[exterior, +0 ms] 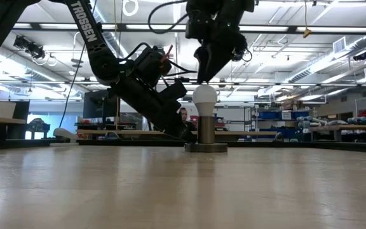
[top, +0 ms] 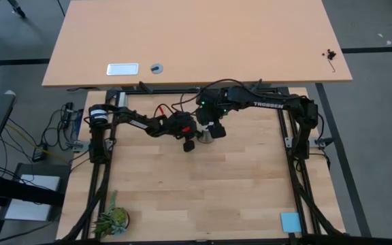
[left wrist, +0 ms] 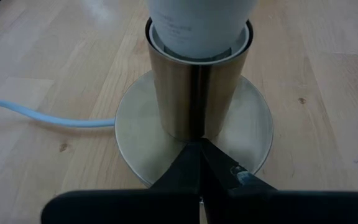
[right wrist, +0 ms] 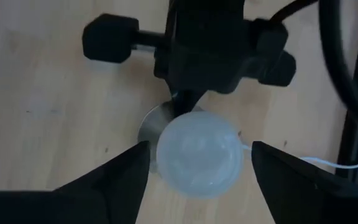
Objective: Screw lightbulb
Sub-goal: Insert the white lightbulb into the gold lamp
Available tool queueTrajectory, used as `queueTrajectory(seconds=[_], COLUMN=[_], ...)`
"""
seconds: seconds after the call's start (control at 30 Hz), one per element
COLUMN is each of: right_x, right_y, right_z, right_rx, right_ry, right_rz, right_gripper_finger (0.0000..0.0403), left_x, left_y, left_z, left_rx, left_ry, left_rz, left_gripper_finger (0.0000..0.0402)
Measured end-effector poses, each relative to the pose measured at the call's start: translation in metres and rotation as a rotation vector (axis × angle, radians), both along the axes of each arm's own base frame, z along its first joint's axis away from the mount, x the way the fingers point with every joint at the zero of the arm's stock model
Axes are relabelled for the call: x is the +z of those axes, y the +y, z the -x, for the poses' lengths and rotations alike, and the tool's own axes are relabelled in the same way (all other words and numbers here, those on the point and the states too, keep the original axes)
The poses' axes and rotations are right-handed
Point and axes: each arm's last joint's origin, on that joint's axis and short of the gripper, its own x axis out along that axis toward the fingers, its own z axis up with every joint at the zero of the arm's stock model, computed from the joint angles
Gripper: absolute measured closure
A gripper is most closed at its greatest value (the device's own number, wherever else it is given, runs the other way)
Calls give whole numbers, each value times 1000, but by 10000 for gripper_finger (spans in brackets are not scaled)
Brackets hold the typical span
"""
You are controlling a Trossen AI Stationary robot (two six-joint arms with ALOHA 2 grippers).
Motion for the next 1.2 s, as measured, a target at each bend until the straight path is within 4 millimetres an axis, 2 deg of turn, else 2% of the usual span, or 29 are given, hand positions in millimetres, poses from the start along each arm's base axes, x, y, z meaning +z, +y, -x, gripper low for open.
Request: queueTrajectory(seconds=[0.3, 0.47, 0.6, 0.7, 0.93, 1.03, 1.2], right_x=[-19, -21, -21, -21, -5, 6, 5], right_y=[-1, 2, 7, 9, 10, 10, 8], right_z=[3, 3, 1, -1, -4, -4, -2], right_rx=[-78, -338, -573, -627, -451, -276, 62], right_ry=[18, 10, -23, -41, -30, -27, 34], right_rz=[0, -67, -162, -179, -86, -3, 141], right_gripper_finger=[178, 200, 200, 192, 172, 168, 170], left_x=[0, 0, 0, 0, 0, 0, 0], left_y=[0, 0, 0, 0, 0, 0, 0], left_z=[0, 0, 0, 0, 0, 0, 0], left_rx=[0, 0, 0, 0, 0, 0, 0], left_ry=[-1, -1, -2, -2, -2, -3, -5], left_rz=[0, 0, 0, -1, -1, -1, -2], left_gripper_finger=[400, 400, 400, 400, 400, 400, 400])
